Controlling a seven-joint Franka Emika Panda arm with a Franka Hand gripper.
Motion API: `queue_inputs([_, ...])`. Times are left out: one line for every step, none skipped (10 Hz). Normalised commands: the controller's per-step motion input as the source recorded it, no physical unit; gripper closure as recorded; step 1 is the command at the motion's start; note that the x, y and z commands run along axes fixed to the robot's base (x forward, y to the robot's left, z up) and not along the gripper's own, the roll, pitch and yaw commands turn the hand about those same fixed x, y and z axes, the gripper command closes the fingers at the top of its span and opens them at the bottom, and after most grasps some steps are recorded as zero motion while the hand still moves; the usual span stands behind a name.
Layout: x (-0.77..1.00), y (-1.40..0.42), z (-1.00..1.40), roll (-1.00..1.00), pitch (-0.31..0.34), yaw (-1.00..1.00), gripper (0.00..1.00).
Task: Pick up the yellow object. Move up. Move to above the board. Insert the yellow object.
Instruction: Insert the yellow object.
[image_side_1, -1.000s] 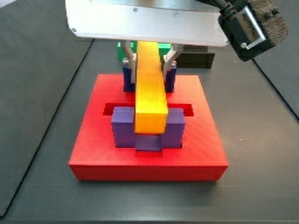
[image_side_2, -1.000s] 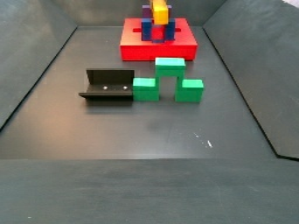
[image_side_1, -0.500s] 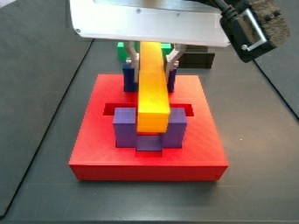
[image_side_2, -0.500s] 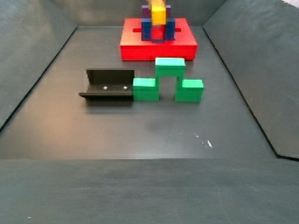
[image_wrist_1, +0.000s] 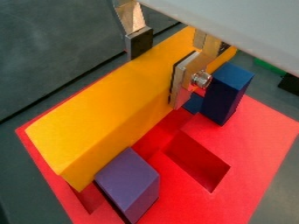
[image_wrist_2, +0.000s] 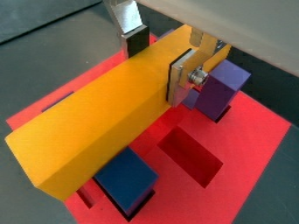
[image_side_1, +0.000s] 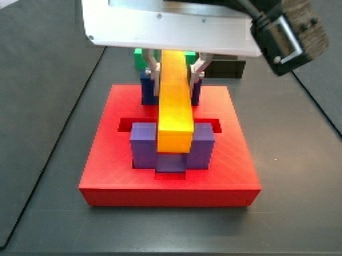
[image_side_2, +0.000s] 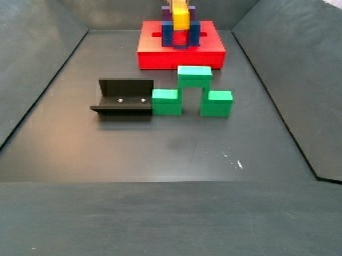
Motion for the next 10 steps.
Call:
queue_inputs([0.0, 0.0, -0.3, 0.06, 0.0, 0.0, 1.0])
queue_inputs([0.01, -0.07, -0.18, 0.0, 0.0, 0.0, 1.0])
queue_inputs([0.13, -0.15, -0.13, 0.0, 0.0, 0.0, 1.0])
queue_inputs([0.09, -0.11, -0.13, 0.0, 0.0, 0.0, 1.0])
queue_inputs([0.06, -0.07, -0.2, 0.0, 0.0, 0.0, 1.0])
queue_inputs([0.0, 0.0, -0.29, 0.02, 0.0, 0.0, 1.0])
queue_inputs([0.0, 0.0, -0.31, 0.04, 0.0, 0.0, 1.0])
queue_inputs([0.0, 0.0, -0.28, 0.03, 0.0, 0.0, 1.0])
queue_inputs([0.01, 0.0, -0.29, 0.0, 0.0, 0.0, 1.0])
queue_inputs([0.01, 0.0, -0.28, 0.0, -0.007, 0.0, 1.0])
